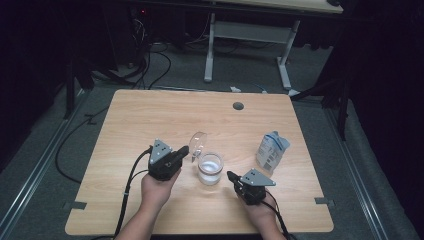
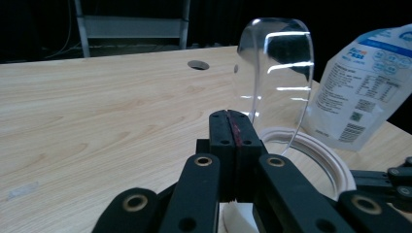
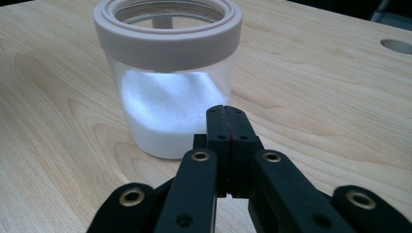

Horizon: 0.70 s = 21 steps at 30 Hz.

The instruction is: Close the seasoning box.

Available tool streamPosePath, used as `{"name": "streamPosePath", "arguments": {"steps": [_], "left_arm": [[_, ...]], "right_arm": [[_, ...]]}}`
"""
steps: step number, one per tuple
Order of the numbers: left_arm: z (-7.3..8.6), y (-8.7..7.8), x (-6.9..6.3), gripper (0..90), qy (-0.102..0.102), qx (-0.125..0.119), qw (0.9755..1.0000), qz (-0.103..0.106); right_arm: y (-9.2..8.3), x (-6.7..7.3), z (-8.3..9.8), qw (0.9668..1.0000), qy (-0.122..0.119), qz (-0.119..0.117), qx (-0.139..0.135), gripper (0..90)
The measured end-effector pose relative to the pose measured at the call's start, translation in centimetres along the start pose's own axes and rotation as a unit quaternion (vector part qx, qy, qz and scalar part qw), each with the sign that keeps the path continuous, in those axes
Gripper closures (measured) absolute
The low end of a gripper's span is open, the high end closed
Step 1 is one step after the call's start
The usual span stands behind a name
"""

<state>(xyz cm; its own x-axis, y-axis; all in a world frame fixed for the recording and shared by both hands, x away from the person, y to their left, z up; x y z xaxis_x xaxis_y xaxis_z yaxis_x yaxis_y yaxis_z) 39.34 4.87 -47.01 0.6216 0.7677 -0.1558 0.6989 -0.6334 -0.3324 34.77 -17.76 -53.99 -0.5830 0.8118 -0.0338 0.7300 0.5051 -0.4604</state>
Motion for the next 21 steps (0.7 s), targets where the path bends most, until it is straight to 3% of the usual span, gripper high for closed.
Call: {"name": "streamPosePath", "arguments": {"steps": [5,12,18,21], "left_arm": [[0.3,0.1,-0.9,89.4,0.007,0.000,0.9999,0.009],[1.2,0.4,-1.0,89.6,0.003,0.007,0.9999,0.008],[2.9,0.6,-0.8,89.7,0.013,0.029,0.9995,0.004],[4.8,0.0,0.1,89.7,0.023,0.051,0.9984,-0.005]], "right_arm": [[0.0,-0.1,0.0,1.0000,-0.001,0.002,0.001,89.9],[-0.2,-0.2,0.1,1.0000,0.000,0.003,0.004,89.9],[-0.4,-0.3,-0.1,1.0000,0.007,0.001,-0.001,89.8],[-0.4,-0.6,-0.4,0.9999,0.012,0.003,-0.008,89.8]]}}
Point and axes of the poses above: each handheld gripper's, and its own axes: y roughly forward along the jaws, z roughly out of its underside, x roughly to its left, the point moved 5 cm from there along y, roughly forward along the jaws, and after that the axes turned 1 degree about y, right-handed, at the moved point
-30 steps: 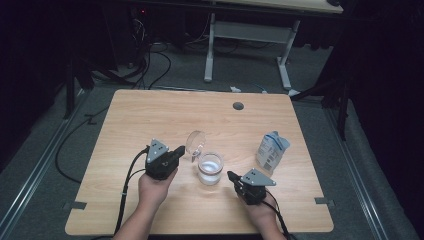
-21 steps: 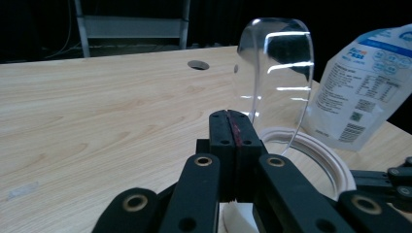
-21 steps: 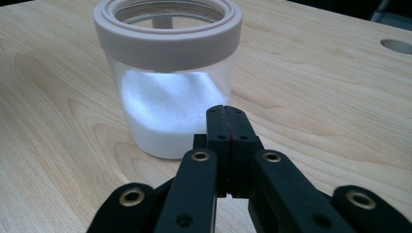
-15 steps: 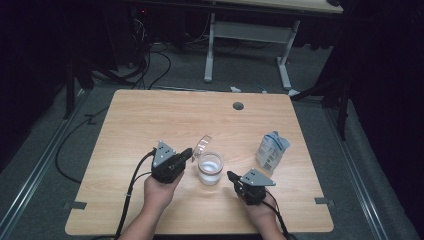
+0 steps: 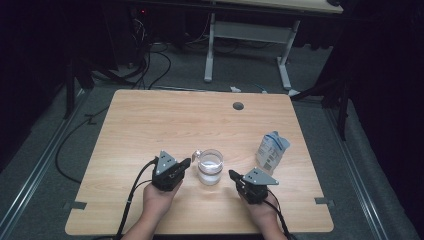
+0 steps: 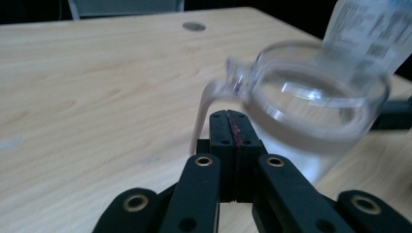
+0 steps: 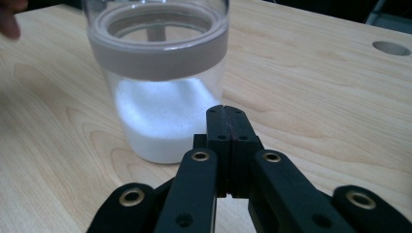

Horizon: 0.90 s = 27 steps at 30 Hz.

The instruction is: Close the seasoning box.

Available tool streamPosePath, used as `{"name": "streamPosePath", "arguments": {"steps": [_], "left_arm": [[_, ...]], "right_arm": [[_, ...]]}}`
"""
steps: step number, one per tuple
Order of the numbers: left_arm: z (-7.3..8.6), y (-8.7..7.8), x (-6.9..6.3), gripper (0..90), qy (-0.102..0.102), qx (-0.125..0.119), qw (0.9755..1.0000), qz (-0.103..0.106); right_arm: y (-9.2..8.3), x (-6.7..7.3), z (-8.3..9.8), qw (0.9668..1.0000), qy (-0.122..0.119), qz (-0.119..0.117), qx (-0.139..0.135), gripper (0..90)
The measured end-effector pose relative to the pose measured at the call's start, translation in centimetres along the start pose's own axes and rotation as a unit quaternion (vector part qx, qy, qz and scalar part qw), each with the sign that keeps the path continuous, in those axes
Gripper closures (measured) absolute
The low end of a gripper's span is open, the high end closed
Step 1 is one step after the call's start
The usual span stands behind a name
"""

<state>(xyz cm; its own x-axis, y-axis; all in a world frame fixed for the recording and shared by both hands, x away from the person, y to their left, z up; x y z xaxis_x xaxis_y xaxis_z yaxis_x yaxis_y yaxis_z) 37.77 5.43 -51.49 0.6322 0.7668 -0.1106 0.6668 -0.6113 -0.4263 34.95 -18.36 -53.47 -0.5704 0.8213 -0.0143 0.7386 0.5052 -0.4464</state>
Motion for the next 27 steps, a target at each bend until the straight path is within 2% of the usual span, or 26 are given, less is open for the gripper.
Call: {"name": "streamPosePath", "arguments": {"steps": [3,6,7,8,9,10,11,12,13,14,15,18,19,20,23,27], "left_arm": [[1.7,-1.3,0.9,89.2,-0.001,0.010,0.9999,-0.010],[2.7,-2.4,1.7,79.9,0.005,0.024,0.9996,-0.014],[3.1,-3.1,2.1,76.0,0.013,0.025,0.9993,-0.023],[4.0,-4.5,3.3,71.5,0.024,0.033,0.9984,-0.039],[4.0,-4.5,3.3,66.8,0.024,0.033,0.9984,-0.039],[4.8,-6.0,4.6,62.5,0.030,0.034,0.9968,-0.066],[4.8,-6.0,4.6,59.8,0.030,0.034,0.9968,-0.066],[5.4,-7.5,5.8,57.7,0.020,0.029,0.9961,-0.081],[5.4,-7.5,5.8,56.3,0.020,0.029,0.9961,-0.081],[6.1,-8.7,6.8,55.9,0.004,0.021,0.9957,-0.090],[6.4,-9.2,7.2,55.8,-0.003,0.019,0.9955,-0.093],[7.1,-10.0,8.3,55.2,-0.027,0.018,0.9946,-0.098],[7.1,-10.0,8.3,55.2,-0.027,0.018,0.9946,-0.098],[7.1,-10.2,8.7,55.0,-0.036,0.014,0.9942,-0.101],[7.2,-10.2,8.9,54.7,-0.044,0.013,0.9940,-0.100],[7.3,-10.0,8.6,54.2,-0.035,0.020,0.9945,-0.096]], "right_arm": [[-0.1,-0.3,-0.3,1.0000,0.002,0.007,-0.005,89.9],[0.2,-0.4,-0.8,0.9999,0.006,0.006,-0.009,89.8],[0.4,-0.4,-1.1,0.9999,-0.001,0.007,-0.011,89.8],[0.6,-0.4,-1.4,0.9999,-0.004,0.008,-0.015,89.8],[0.6,-0.4,-1.4,0.9999,-0.004,0.008,-0.015,89.8],[0.9,-0.3,-2.0,0.9997,-0.006,0.011,-0.019,89.8],[0.9,-0.3,-2.0,0.9997,-0.006,0.011,-0.019,89.8],[1.3,-0.1,-2.3,0.9998,-0.006,0.008,-0.020,89.9],[1.3,-0.1,-2.3,0.9998,-0.006,0.008,-0.020,89.9],[1.5,0.3,-2.4,0.9998,-0.013,0.009,-0.015,89.9],[1.5,0.4,-2.4,0.9997,-0.016,0.012,-0.015,89.9],[1.4,0.6,-2.4,0.9997,-0.017,0.009,-0.013,89.9],[1.4,0.7,-2.4,0.9997,-0.019,0.009,-0.012,89.9],[1.3,0.8,-2.3,0.9997,-0.019,0.007,-0.011,89.9],[1.2,1.5,-2.3,0.9997,-0.025,0.000,-0.010,89.9],[1.1,2.5,-2.3,0.9993,-0.033,-0.008,-0.013,89.9]]}}
Point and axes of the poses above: each handheld gripper's, and its own axes: y roughly forward along the jaws, z roughly out of its underside, x roughly to its left, the point moved 5 cm from there along y, roughly forward along the jaws, and after that the axes turned 1 degree about y, right-handed, at the moved point
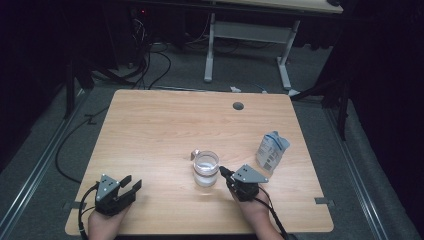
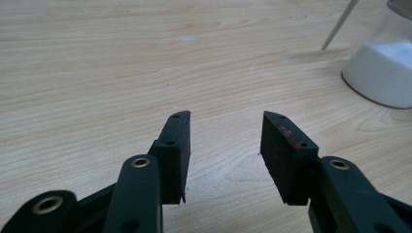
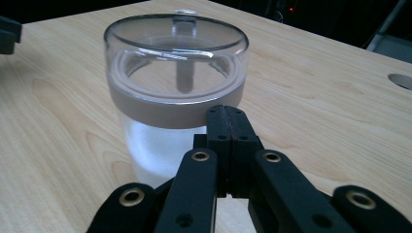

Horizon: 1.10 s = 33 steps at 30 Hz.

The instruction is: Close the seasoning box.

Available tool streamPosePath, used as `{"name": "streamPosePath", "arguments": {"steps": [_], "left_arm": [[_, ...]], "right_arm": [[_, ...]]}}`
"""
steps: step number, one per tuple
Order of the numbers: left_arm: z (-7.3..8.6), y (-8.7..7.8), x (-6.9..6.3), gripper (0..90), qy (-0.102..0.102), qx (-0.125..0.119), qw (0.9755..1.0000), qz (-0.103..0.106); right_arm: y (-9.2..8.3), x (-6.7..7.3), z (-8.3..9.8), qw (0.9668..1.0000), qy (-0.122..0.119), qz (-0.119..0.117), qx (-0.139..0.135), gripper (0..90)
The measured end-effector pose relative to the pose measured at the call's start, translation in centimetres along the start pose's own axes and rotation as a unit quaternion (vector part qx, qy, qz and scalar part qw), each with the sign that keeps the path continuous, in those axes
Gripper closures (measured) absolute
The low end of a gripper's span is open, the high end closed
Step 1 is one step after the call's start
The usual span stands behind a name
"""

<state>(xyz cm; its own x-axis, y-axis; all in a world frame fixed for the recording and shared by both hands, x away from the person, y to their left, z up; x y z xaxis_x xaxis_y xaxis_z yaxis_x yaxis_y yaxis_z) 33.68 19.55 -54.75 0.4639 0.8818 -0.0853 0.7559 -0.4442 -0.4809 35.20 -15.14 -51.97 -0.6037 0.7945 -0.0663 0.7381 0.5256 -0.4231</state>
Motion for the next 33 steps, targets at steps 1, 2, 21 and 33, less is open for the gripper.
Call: {"name": "streamPosePath", "arguments": {"steps": [1,2,21,33], "left_arm": [[0.0,0.0,0.0,54.2,0.000,-0.001,1.0000,0.001],[0.0,0.0,0.0,54.2,0.000,-0.001,1.0000,0.001],[0.1,0.1,0.1,54.8,-0.006,0.000,1.0000,0.003],[0.2,0.1,0.1,55.2,-0.003,0.001,1.0000,0.003]], "right_arm": [[0.0,0.2,0.0,1.0000,0.000,-0.003,0.001,89.9],[0.0,0.2,0.0,1.0000,0.000,-0.003,0.001,89.9],[1.1,4.0,-0.7,0.9988,-0.021,-0.043,-0.006,89.8],[1.1,4.8,-0.9,0.9984,-0.021,-0.051,-0.012,89.1]]}}
Point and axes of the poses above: each handheld gripper's, and its own axes: y roughly forward along the jaws, z roughly out of its underside, x roughly to its left, the point moved 5 cm from there along y, roughly forward along the jaws, and after that the axes turned 1 degree about y, right-handed, at the moved point
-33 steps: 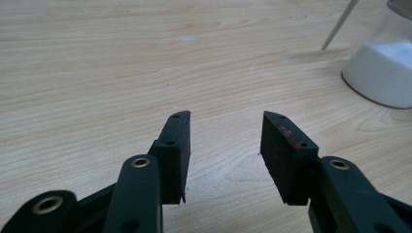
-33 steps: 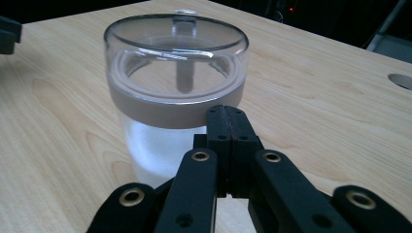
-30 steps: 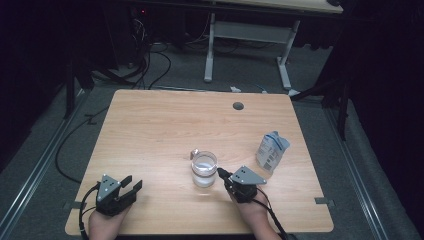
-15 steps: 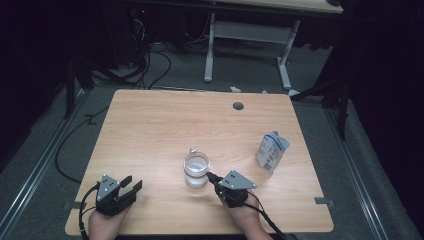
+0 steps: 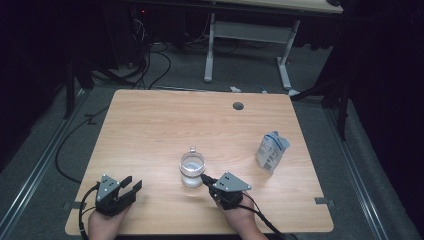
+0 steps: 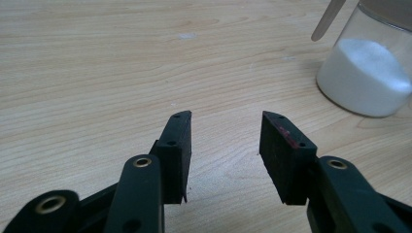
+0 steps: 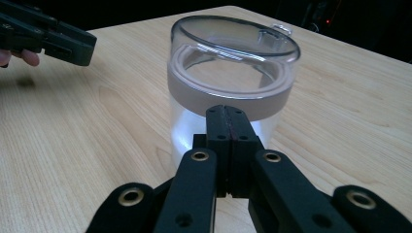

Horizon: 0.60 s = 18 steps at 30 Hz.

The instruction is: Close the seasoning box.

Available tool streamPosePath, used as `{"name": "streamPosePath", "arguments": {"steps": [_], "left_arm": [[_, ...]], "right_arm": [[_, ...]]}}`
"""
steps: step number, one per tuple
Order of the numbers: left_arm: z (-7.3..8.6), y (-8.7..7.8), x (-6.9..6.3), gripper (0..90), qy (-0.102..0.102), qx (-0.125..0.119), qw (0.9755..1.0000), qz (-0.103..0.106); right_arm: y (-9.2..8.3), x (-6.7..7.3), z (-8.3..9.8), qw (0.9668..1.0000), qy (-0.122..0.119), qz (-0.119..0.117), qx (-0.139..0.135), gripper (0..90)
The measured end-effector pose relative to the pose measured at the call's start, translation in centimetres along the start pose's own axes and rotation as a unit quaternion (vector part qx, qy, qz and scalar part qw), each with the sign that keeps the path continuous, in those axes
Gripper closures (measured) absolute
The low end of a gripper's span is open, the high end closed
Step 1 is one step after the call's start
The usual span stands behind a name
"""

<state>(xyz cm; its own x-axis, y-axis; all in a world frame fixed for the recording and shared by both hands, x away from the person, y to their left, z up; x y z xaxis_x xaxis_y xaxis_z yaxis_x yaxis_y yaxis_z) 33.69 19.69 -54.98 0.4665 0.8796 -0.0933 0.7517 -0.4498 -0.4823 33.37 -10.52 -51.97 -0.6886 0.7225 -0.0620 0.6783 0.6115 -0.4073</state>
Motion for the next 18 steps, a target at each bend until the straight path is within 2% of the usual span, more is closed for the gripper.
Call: {"name": "streamPosePath", "arguments": {"steps": [7,8,9,10,13,18], "left_arm": [[0.0,0.1,-0.1,55.3,0.003,0.002,1.0000,0.001],[0.1,0.2,-0.2,55.3,0.003,0.003,1.0000,0.001],[0.1,0.2,-0.2,55.3,0.003,0.003,1.0000,0.001],[0.0,0.2,-0.2,55.3,0.005,0.003,1.0000,0.001],[0.0,0.2,-0.3,55.3,0.005,0.003,1.0000,0.002],[0.0,0.2,-0.4,55.3,0.009,0.005,0.9999,0.002]], "right_arm": [[-1.0,-1.4,0.5,0.9999,0.006,0.015,0.000,86.5],[-1.4,-2.1,0.8,0.9997,0.011,0.022,0.001,84.8],[-1.4,-2.1,0.8,0.9997,0.011,0.022,0.001,84.8],[-1.7,-2.8,1.3,0.9994,0.018,0.028,0.003,83.5],[-2.2,-3.5,1.7,0.9991,0.020,0.038,0.007,82.5],[-3.7,-5.5,3.0,0.9974,0.034,0.062,0.012,80.0]]}}
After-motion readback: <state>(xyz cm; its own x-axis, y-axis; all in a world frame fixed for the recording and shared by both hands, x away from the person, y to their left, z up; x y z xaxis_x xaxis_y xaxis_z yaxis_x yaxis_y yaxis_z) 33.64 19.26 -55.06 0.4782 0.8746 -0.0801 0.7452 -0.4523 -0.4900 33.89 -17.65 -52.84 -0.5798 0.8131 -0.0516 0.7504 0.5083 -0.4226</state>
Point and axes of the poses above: each handheld gripper's, and its own axes: y roughly forward along the jaws, z roughly out of its underside, x roughly to its left, the point moved 5 cm from there along y, roughly forward along the jaws, and after that the axes turned 1 degree about y, right-handed, at the moved point
